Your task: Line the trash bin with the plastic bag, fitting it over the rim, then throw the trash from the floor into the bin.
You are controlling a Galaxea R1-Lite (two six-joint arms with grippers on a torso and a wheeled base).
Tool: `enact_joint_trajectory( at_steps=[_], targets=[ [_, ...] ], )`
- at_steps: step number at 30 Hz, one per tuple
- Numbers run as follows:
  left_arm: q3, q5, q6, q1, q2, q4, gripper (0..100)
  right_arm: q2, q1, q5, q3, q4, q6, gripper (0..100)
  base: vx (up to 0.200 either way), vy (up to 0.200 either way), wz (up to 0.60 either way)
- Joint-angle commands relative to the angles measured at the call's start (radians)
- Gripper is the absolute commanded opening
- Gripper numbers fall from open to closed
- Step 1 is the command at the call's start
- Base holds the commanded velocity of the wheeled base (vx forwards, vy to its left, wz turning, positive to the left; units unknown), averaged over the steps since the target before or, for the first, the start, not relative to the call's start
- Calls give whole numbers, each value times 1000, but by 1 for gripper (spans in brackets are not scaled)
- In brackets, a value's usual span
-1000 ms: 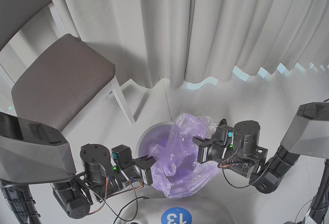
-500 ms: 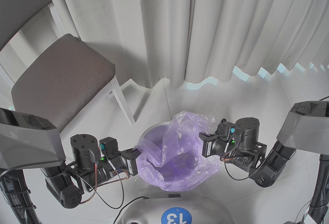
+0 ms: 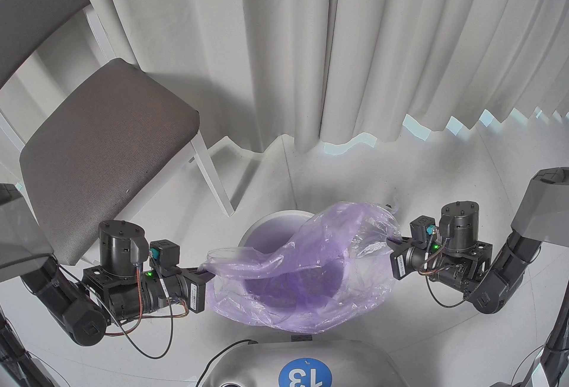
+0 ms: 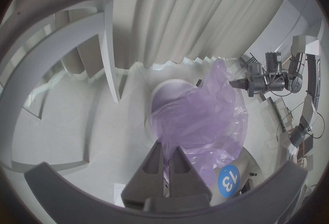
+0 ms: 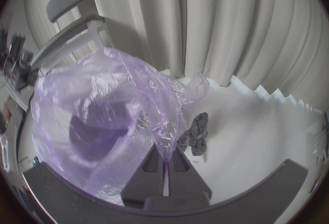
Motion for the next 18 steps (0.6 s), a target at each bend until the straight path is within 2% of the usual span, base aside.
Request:
enact_joint_trajectory(
  at_steps=[1, 7, 18],
  targets=[
    [-5, -1, 22, 13, -83, 35, 0, -43, -44, 3, 61, 1, -61, 0, 0, 0, 0],
    [2, -24, 59, 16, -78, 75, 0, -45, -50, 50, 103, 1, -110, 0, 0, 0, 0],
    [18, -51, 81, 4, -34, 64, 0, 6, -7, 50, 121, -8, -122, 0, 0, 0, 0]
  ],
)
